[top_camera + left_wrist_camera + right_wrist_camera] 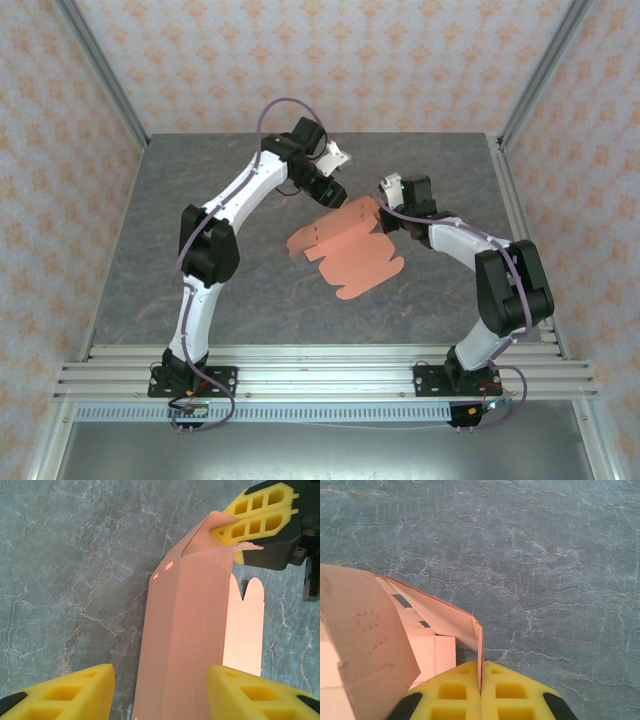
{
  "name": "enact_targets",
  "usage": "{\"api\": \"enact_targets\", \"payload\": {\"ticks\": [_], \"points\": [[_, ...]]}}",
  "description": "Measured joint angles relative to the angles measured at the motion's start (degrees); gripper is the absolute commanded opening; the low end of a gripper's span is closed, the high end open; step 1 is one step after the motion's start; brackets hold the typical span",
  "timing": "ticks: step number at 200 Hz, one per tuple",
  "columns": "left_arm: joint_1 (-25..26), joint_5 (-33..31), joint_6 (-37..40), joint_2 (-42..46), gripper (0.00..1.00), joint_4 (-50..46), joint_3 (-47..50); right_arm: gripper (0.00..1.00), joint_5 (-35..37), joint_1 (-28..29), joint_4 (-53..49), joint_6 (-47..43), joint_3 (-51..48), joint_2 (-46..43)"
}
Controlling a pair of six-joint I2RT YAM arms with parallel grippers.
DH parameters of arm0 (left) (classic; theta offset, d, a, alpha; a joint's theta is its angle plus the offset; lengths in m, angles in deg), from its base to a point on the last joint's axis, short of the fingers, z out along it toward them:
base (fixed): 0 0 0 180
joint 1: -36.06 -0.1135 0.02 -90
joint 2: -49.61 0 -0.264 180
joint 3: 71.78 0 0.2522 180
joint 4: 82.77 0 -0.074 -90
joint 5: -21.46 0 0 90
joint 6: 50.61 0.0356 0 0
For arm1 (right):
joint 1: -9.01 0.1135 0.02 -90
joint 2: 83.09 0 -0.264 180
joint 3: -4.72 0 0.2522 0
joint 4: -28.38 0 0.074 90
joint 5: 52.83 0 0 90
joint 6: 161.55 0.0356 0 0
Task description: Fold the paper box
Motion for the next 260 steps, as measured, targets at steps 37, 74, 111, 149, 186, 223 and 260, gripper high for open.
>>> {"api": "enact_targets", "payload": {"ticks": [37, 74, 111, 149, 186, 223, 260], "points": [[0.02, 0.46, 0.00, 0.02, 0.52, 0.02, 0.81, 0.04, 0.00, 0.00, -0.02, 0.00, 0.00, 0.02], [0.70, 0.46, 0.02, 0.02, 0.52, 0.00, 1.99, 0.04, 0.02, 0.00, -0.02, 0.00, 0.00, 0.22], [1.90, 0.44, 0.02, 0.02, 0.52, 0.02, 3.06, 0.04, 0.20, 0.00, -0.26, 0.00, 0.11, 0.33], [2.27, 0.39, 0.02, 0.02, 0.52, 0.02, 4.11, 0.03, 0.20, 0.00, -0.44, 0.00, 0.26, 0.33], [2.38, -0.59, 0.04, 0.02, 0.52, 0.00, 4.46, 0.04, 0.20, 0.11, -0.46, 0.00, 0.26, 0.33], [3.32, -1.36, 0.11, 0.02, 0.53, 0.00, 4.50, 0.03, 0.20, 0.11, -0.46, 0.00, 0.26, 0.33], [4.37, -2.67, 0.35, 0.00, 0.53, -0.22, 4.50, 0.03, 0.17, 0.17, -0.44, 0.00, 0.26, 0.33]]}}
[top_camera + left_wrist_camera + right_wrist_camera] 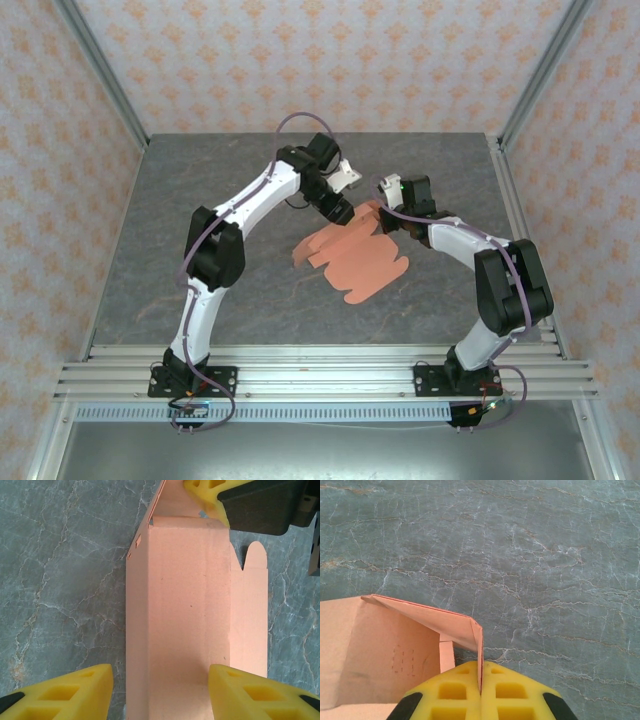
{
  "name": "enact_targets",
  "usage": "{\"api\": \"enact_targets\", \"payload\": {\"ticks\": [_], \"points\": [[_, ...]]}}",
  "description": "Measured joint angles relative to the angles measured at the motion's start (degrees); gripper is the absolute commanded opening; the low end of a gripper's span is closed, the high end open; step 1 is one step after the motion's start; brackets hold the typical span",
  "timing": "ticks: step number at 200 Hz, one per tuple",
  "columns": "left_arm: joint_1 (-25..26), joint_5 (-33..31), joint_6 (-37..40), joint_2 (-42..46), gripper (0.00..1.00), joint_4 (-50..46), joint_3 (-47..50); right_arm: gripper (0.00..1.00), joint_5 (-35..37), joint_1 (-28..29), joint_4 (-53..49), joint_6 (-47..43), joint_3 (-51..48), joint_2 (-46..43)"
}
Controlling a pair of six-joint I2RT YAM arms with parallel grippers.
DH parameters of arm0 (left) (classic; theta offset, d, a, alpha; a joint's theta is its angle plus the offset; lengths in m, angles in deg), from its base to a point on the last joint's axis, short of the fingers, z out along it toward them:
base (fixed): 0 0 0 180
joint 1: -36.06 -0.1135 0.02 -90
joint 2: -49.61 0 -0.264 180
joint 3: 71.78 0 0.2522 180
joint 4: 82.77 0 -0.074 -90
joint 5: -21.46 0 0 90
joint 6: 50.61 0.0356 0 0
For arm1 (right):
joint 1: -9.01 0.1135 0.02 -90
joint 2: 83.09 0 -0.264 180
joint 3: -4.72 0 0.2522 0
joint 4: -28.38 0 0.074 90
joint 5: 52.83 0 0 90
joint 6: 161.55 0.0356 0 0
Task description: Fold the paper box
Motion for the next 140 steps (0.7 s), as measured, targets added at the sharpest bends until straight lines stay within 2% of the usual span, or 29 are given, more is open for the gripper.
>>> {"api": "enact_targets", "payload": {"ticks": [140], "points": [[1.46, -3.17, 1.90, -1.84, 0.56, -2.84, -0.55, 0.03, -0.02, 0.20, -0.66, 0.09, 0.00, 0.00]]}}
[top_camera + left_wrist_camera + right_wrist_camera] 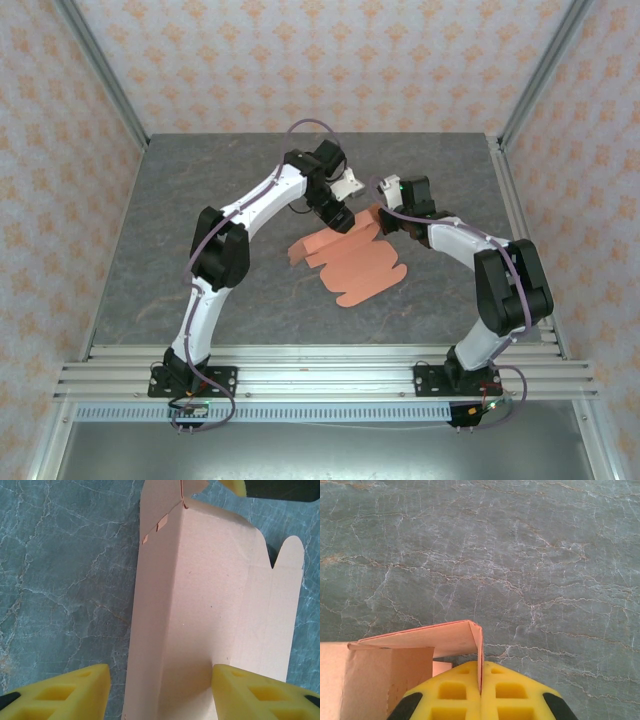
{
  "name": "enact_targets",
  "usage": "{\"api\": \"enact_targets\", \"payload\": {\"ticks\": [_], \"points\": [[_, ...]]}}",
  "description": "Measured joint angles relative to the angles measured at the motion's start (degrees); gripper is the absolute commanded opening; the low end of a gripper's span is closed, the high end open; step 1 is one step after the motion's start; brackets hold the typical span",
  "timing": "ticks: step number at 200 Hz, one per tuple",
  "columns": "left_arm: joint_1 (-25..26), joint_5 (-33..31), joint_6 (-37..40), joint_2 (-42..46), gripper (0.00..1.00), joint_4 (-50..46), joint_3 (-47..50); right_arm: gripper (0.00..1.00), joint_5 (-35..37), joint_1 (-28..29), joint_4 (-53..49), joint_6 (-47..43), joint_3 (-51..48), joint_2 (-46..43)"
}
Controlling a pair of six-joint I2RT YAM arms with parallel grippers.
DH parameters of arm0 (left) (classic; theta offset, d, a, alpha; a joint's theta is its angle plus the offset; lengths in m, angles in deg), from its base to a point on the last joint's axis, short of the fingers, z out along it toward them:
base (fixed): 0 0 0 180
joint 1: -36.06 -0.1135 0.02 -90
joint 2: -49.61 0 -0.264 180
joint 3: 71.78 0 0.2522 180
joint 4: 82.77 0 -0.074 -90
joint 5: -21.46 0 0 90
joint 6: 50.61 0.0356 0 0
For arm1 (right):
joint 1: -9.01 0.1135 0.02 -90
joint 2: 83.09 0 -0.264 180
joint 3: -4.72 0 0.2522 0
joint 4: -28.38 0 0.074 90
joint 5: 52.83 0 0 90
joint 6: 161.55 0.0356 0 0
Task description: Fold the paper box
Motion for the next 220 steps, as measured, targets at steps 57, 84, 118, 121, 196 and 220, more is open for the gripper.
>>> {"api": "enact_targets", "payload": {"ticks": [57, 84, 118, 121, 196, 220], "points": [[1.01, -1.49, 1.99, 0.00, 0.71, -0.35, -0.22, 0.03, -0.15, 0.24, 0.02, 0.57, -0.07, 0.00], [1.18, -1.46, 2.95, 0.00, 0.73, -0.35, -0.22, 0.03, -0.17, 0.28, 0.04, 0.76, -0.22, -0.02], [1.31, -0.76, 3.76, 0.00, 0.77, -0.35, -0.22, 0.03, -0.20, 0.39, 0.04, 0.76, -0.26, -0.02], [1.31, -0.74, 3.91, 0.00, 0.77, -0.35, -0.22, 0.03, -0.20, 0.39, 0.04, 0.76, -0.26, -0.02], [1.33, 1.97, 4.09, 0.00, 0.78, -0.02, 0.39, 0.03, -0.20, 0.39, 0.04, 0.76, -0.26, -0.02], [1.62, 2.21, 4.04, 0.00, 0.78, 0.13, 0.66, 0.03, -0.20, 0.39, 0.04, 0.76, -0.26, -0.02]]}}
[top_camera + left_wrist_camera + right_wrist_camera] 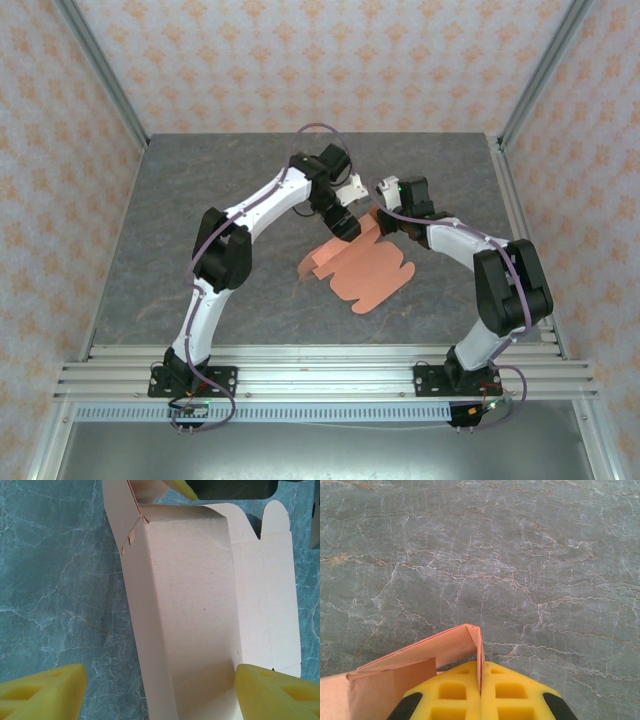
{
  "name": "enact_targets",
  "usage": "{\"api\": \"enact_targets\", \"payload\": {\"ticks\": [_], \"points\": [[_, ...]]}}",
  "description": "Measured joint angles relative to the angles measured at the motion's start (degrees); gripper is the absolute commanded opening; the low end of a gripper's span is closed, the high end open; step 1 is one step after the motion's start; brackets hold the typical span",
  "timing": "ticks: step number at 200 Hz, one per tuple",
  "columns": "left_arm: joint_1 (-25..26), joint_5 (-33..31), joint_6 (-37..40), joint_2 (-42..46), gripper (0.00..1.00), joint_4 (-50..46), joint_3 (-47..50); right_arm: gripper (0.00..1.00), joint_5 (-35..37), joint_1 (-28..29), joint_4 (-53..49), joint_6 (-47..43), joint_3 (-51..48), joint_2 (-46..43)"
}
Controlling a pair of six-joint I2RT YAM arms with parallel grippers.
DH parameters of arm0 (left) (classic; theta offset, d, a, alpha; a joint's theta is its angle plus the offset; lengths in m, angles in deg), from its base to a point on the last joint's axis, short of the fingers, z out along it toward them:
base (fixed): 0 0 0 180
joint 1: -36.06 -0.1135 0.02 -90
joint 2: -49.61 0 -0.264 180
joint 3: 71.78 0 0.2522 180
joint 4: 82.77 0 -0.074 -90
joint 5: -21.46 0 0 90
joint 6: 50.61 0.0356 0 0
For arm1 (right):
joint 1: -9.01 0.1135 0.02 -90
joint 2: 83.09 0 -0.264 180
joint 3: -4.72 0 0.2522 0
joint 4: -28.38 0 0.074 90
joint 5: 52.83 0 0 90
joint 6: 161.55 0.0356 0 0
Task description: Fold the paper box
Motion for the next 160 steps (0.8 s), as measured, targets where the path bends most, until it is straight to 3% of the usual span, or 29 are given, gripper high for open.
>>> {"api": "enact_targets", "payload": {"ticks": [82, 137, 160], "points": [[1.95, -0.28, -0.24, 0.02, 0.83, 0.55, 2.91, 0.03, 0.00, 0.00, 0.22, 0.02, 0.00, 0.00], [2.08, -4.28, -1.27, 0.02, 0.78, 0.74, 3.28, 0.03, 0.02, 0.00, 0.22, 0.02, 0.00, -0.02], [2.84, -9.14, -1.42, 0.02, 0.67, 1.29, 4.20, 0.03, 0.02, 0.11, 0.22, 0.22, 0.00, -0.07]]}}
